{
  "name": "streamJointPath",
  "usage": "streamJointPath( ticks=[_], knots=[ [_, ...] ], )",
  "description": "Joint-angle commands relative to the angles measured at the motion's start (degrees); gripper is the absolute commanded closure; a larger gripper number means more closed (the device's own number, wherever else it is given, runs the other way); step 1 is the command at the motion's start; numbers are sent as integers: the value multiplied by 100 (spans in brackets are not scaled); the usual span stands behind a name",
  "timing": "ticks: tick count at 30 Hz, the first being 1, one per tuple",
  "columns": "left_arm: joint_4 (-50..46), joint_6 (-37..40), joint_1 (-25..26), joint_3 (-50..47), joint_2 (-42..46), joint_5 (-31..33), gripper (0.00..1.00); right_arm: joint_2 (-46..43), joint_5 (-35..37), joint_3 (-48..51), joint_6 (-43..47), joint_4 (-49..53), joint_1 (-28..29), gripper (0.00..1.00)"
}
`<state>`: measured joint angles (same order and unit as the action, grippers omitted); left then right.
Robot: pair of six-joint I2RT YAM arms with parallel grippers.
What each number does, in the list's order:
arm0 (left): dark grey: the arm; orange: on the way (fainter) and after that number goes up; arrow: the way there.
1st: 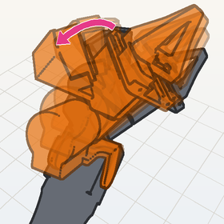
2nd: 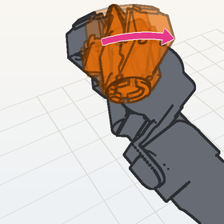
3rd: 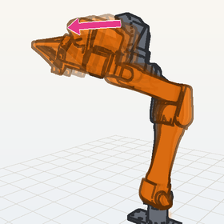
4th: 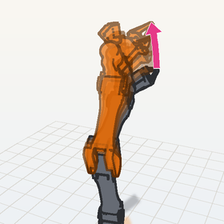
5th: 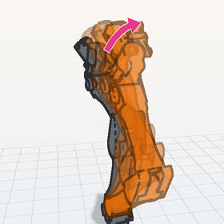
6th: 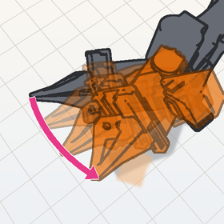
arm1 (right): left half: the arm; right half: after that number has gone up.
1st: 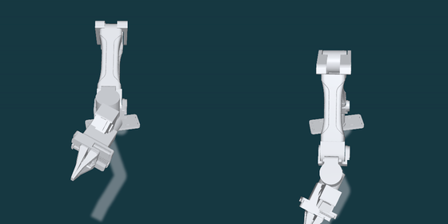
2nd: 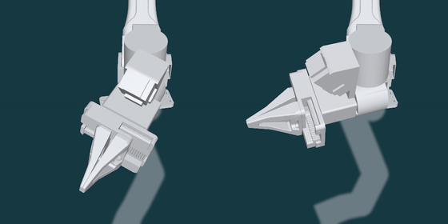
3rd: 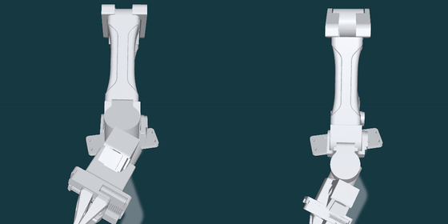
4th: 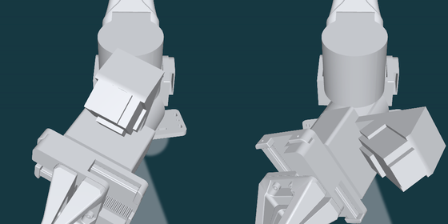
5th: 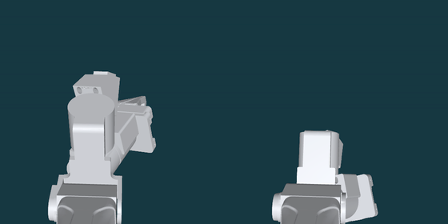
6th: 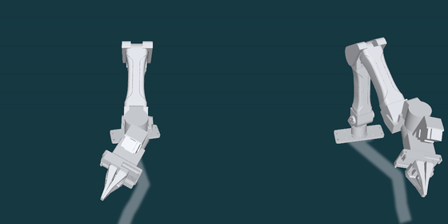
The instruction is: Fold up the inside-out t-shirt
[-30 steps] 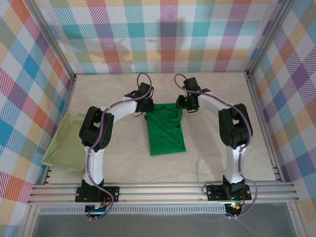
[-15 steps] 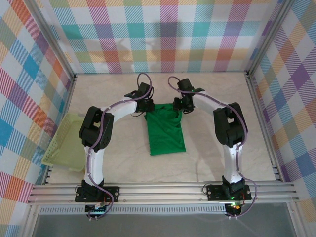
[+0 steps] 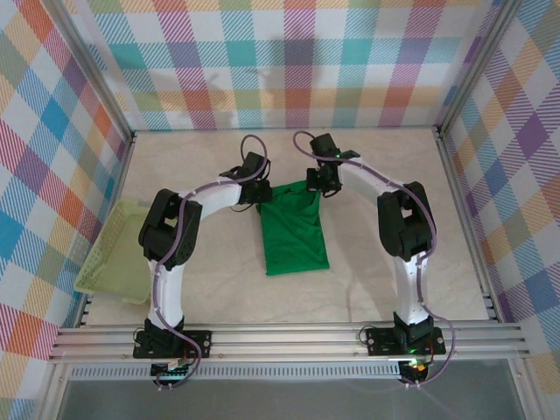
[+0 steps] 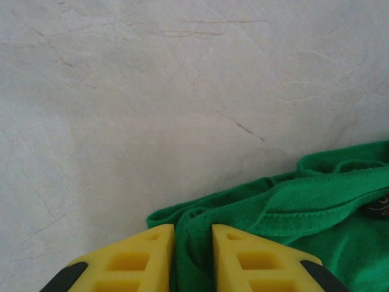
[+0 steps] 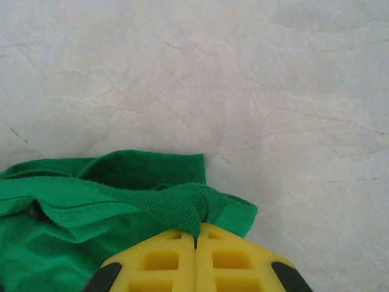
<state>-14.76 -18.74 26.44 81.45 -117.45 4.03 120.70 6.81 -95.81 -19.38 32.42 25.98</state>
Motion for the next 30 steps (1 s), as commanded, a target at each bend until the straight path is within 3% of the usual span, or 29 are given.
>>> streamJointPath(
  ticks=[1,10,18,23,27,30],
  knots=[
    [367,-197,-112,-203,447,35,78,-122,200,-324,154,222,63,99],
    [602,-584,-365,-374,494,-173,80,229,419,-983,205,544,127,98],
    [202,-1031,-535,-248,268,26,80,1177,784,-2178,220,1247,127,98],
    [7,-1254,-656,-160,117,-36,80,1274,769,-2324,394,1003,102,97],
    [-289,-1221,-657,14,-24,-151,74,1303,260,-2443,572,772,101,85],
    [-457,-1245,-657,-6,57,11,56,1401,76,-2598,608,859,80,65]
  ],
)
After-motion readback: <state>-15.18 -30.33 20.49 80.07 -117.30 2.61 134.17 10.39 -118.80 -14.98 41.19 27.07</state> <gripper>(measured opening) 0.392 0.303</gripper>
